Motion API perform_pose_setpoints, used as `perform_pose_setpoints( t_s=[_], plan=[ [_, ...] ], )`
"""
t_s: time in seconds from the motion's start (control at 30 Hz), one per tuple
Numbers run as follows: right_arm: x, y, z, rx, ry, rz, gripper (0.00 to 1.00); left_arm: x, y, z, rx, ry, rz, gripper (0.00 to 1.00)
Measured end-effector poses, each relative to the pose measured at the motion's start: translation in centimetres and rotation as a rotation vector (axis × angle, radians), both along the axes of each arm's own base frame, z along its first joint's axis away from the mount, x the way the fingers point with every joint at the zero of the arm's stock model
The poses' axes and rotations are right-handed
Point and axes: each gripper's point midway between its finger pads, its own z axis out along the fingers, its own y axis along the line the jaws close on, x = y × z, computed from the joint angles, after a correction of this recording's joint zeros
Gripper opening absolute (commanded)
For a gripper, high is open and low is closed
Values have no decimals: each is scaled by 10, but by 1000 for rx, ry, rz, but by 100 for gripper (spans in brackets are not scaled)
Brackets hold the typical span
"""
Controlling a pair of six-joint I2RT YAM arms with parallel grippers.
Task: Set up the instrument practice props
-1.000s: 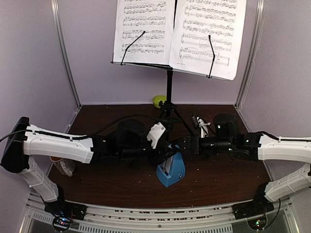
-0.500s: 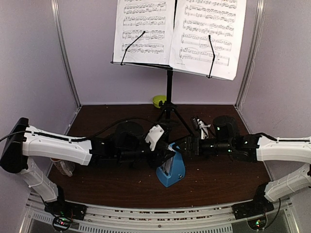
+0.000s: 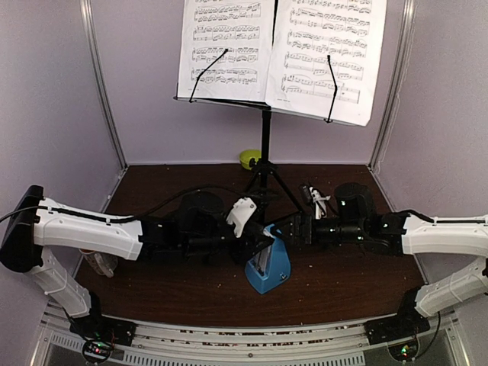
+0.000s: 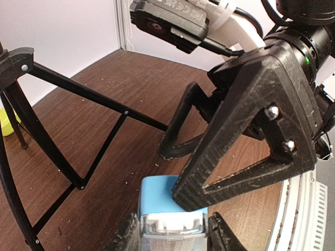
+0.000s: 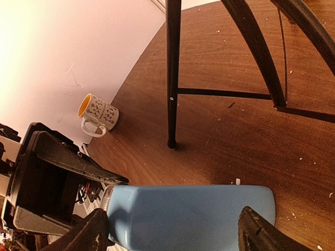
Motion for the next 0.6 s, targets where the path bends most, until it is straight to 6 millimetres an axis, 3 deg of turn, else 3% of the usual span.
perform_pose_setpoints(
  t_s=[0.6],
  plan=[
    [4, 4, -2, 19, -43, 16, 80, -11, 16, 4, -7, -33, -9, 3]
  ],
)
